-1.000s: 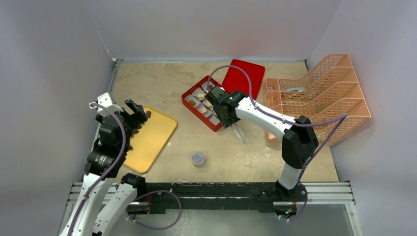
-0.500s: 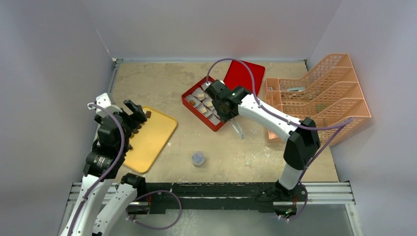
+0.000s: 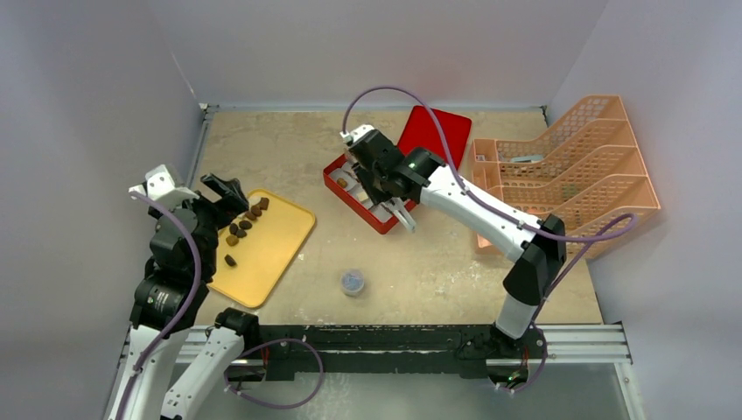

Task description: Pack the chocolate

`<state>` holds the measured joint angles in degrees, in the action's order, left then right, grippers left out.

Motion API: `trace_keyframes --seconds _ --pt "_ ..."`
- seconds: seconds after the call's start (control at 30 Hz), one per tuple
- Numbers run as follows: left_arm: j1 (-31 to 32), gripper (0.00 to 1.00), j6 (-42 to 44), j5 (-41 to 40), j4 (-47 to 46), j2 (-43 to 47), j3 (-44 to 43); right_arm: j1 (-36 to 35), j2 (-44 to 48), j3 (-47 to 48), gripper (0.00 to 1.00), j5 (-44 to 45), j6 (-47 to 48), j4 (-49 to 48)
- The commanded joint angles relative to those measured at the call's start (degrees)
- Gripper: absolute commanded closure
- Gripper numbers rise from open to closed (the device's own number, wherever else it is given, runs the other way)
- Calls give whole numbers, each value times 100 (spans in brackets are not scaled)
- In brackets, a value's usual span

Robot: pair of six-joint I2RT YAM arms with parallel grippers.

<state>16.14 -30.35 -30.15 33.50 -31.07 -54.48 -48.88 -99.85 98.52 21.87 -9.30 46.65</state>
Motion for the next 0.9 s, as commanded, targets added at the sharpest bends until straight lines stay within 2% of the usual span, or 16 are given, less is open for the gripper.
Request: trace_keyframes --seconds 0.0,0.37,0.53,0.87 --pt "-15 16 92 -91 -67 100 -449 -411 -235 610 58 -18 362 -532" --pt "-15 16 33 -290 86 312 -903 -1300 -1849 1975 60 -299 834 -919" --pt "-10 16 20 -445 168 426 -1031 -1623 -2381 2190 62 -484 1110 -1269" --pt "-9 16 -56 -417 307 394 -1551 -1899 -2824 2338 64 -683 1270 -1691"
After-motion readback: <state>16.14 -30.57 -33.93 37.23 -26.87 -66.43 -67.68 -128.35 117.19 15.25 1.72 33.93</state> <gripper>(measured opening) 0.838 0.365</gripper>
